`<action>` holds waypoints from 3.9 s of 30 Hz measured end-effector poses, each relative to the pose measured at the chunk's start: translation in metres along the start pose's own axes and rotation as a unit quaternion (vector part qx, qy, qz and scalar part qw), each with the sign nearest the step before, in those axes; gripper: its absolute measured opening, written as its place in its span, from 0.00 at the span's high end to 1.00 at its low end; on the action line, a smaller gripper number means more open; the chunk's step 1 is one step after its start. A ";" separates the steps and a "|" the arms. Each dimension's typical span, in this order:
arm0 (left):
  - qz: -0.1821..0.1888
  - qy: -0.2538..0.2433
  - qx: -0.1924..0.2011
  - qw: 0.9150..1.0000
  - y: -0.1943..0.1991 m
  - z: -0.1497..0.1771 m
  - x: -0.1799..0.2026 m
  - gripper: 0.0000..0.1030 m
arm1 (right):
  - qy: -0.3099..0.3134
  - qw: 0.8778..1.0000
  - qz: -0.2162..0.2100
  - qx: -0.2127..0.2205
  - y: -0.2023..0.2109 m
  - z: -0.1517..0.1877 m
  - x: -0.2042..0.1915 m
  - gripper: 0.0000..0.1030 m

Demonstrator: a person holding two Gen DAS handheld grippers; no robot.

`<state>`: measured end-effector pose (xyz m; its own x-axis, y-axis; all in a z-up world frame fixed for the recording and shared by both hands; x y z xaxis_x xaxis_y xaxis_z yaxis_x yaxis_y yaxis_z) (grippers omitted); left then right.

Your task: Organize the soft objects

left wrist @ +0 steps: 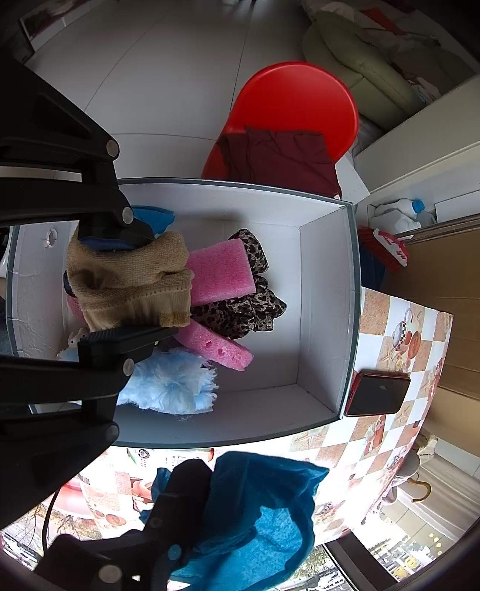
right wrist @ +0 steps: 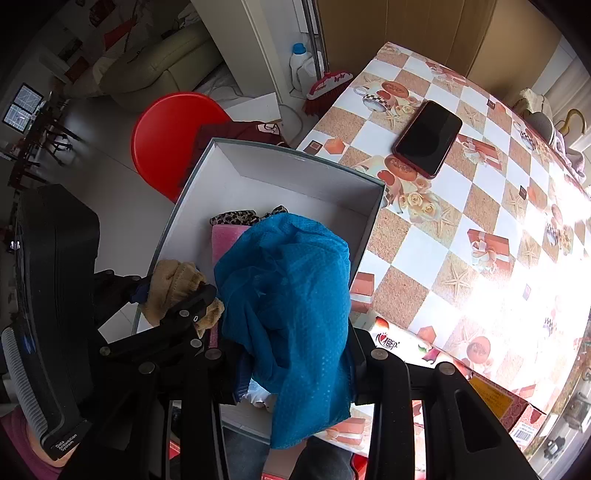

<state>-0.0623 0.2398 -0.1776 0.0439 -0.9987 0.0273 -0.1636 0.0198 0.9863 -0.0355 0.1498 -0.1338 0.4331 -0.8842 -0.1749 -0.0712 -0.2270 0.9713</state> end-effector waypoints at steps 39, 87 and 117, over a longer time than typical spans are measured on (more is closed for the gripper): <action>-0.027 -0.009 0.006 1.000 0.009 -0.002 0.000 0.16 | -0.014 1.000 -0.016 -0.002 0.003 -0.001 -0.002 0.21; -0.024 0.005 0.023 0.999 0.027 0.008 -0.008 0.15 | -0.017 1.000 -0.008 0.003 0.024 0.002 0.004 0.01; -0.030 0.000 0.021 0.999 0.025 0.009 -0.007 0.15 | -0.007 1.000 0.016 0.002 0.020 0.000 0.005 0.01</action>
<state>-0.0756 0.2468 -0.1546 0.0545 -0.9980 -0.0308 -0.2027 -0.0412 0.9784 -0.0348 0.1404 -0.1158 0.4187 -0.8963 -0.1458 -0.0893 -0.2004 0.9756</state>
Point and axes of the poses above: each gripper's, at about its wrist camera, not at the fingertips, and y roughly against the way its jaws point, x to its right, z to its underside, the point moved 10 cm from there along -y, roughly the way its jaws point, and after that the axes turned 1 degree about z, right-handed, at the moved point
